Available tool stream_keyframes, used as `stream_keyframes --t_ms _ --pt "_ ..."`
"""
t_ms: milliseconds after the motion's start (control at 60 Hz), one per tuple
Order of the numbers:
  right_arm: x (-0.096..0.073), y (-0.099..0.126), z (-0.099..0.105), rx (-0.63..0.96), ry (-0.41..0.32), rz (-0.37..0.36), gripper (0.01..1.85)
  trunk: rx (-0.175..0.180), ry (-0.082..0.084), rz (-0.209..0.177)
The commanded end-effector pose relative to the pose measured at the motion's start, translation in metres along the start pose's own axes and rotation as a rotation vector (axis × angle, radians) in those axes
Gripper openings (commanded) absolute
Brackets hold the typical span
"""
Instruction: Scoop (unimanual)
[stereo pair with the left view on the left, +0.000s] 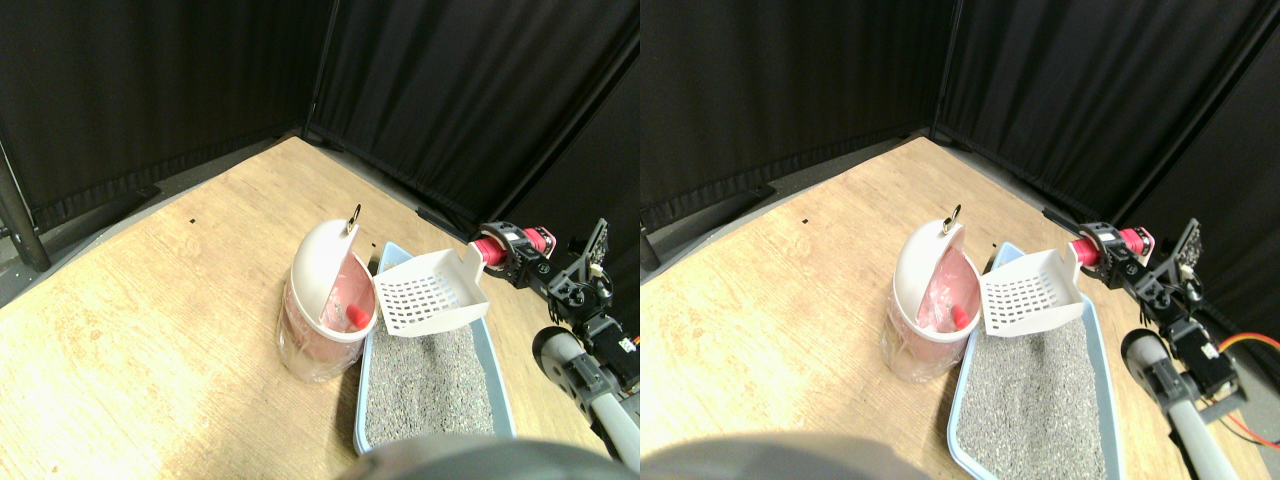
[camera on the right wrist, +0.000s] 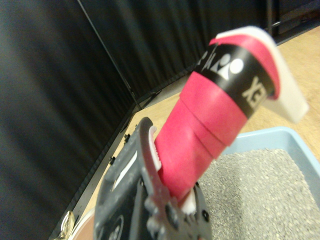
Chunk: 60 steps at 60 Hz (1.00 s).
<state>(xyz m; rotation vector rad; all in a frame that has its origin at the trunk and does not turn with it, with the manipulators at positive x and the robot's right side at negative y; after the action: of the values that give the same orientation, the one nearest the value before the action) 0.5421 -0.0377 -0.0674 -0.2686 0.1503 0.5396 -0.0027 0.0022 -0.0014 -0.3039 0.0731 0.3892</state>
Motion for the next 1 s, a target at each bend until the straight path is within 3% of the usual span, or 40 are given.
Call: stream_keyframes --t_ms 17,100,117,133,300,317,333,383,500,700,733,1000 --pt "0.001 -0.003 0.002 0.011 -0.042 -0.032 0.3 0.005 0.0 0.006" --pt "-0.001 -0.005 -0.001 0.021 -0.024 -0.049 0.34 0.01 0.003 -0.003" --pt "-0.002 -0.004 -0.001 0.018 -0.015 -0.052 0.11 0.01 0.003 -0.003" --pt "-0.003 -0.004 0.0 0.016 -0.011 -0.053 0.05 0.01 0.003 -0.003" --pt "-0.006 -0.005 0.001 -0.016 -0.018 -0.047 0.05 0.011 0.005 -0.007" --pt "-0.006 -0.006 0.001 -0.011 -0.02 -0.052 0.23 0.011 0.005 -0.007" --pt "-0.006 -0.007 0.001 -0.006 -0.028 -0.055 0.25 0.017 0.006 -0.012" --pt "-0.008 -0.008 0.0 0.022 -0.037 -0.07 0.06 0.022 0.009 -0.015" --pt "-0.014 -0.015 -0.005 0.116 -0.087 -0.087 0.05 0.034 0.011 -0.032" --pt "-0.031 -0.036 -0.026 0.251 -0.157 -0.15 0.05 0.075 0.024 -0.089" --pt "-0.039 -0.044 -0.034 0.29 -0.173 -0.189 0.05 0.084 0.027 -0.1" --pt "-0.069 -0.065 -0.071 0.403 -0.248 -0.269 0.05 0.14 0.045 -0.186"
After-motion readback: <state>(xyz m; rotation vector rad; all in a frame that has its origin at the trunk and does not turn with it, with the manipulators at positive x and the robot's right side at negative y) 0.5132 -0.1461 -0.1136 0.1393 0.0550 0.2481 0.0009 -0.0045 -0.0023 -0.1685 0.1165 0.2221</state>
